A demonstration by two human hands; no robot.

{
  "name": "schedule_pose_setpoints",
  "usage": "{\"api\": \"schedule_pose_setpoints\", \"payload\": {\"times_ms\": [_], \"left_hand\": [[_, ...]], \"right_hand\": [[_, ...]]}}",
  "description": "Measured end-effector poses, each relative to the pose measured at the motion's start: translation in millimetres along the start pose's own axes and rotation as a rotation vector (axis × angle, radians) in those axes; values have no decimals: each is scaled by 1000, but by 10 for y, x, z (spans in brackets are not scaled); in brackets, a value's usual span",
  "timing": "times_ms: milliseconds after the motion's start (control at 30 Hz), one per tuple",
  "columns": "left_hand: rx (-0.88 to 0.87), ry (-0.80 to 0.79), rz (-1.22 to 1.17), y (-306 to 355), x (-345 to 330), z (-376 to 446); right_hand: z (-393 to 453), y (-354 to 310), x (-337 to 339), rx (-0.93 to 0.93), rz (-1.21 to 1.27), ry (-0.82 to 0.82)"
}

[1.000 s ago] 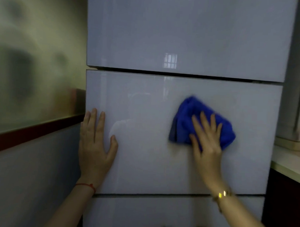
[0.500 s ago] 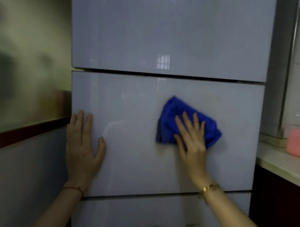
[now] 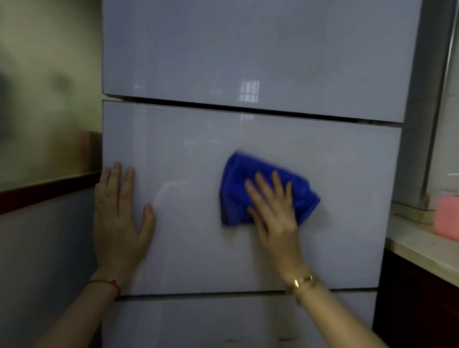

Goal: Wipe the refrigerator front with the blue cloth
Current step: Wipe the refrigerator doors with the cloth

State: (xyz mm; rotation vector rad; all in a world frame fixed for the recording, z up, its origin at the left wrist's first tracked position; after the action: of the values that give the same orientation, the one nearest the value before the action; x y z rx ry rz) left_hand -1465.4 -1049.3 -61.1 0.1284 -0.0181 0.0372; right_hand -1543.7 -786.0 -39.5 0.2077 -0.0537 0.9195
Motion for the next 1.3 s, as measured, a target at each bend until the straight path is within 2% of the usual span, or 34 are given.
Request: {"api": "schedule_pose_setpoints", "payload": {"times_ms": [67, 100, 133, 233, 300, 367, 467, 533, 600, 667, 767, 833, 900, 1033, 1100, 1167, 1233, 1300], "left_hand": [[-5, 0, 0, -5, 5, 6], [-4, 1, -1, -6, 9, 14], [-1, 0, -1, -6, 8, 14], [8, 4, 5, 0, 8, 8], [-2, 0, -2, 4, 4, 10], [-5, 2, -6, -9, 5, 12], [-3, 11, -12, -19, 3, -1], [-6, 15, -9, -20, 1, 4], [-9, 19, -12, -16, 1, 3], [-4, 17, -13, -6, 1, 6], [2, 7, -9, -4, 11, 10], [4, 4, 1, -2, 14, 9], [7, 9, -3, 0, 19, 8], [9, -1, -7, 0, 23, 22], [8, -2, -8, 1, 30, 29], [6, 2, -4, 2, 39, 27], [7, 0, -5, 5, 34, 25], [17, -14, -3, -3, 20, 20]], "right_hand": [[-298, 73, 61, 62, -29, -71], [-284, 200, 167, 46, -38, -54], [-193, 370, 291, -16, -28, 1], [394, 841, 590, -340, 81, 297], [704, 831, 559, -430, 73, 390], [652, 603, 418, -327, 42, 322], [-333, 307, 159, -148, -3, 82], [-1133, 256, 86, -148, -46, -26], [-1368, 346, 153, -166, -53, -40], [-1006, 500, 271, -219, -17, 39], [-77, 719, 530, -390, 57, 288], [311, 701, 524, -415, 80, 339], [309, 444, 308, -306, 61, 244], [-478, -220, -201, 104, -14, -136], [-555, -189, -157, 178, -34, -202], [-232, 1, -22, 69, -30, -119], [346, 195, 136, -169, 41, 83], [844, 151, 125, -300, 90, 204]]}}
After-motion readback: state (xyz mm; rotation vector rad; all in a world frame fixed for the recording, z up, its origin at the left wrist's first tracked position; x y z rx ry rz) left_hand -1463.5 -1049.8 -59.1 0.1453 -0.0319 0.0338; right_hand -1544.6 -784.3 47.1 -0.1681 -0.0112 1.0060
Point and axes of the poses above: each hand's wrist, its own z-axis towards the middle knuckle, its own x-axis out of the back of the hand, y = z × x, the point moved 9 cm from there along z, towards the middle knuckle, and after that the axes turned 6 degrees about z, right-handed, at the moved point
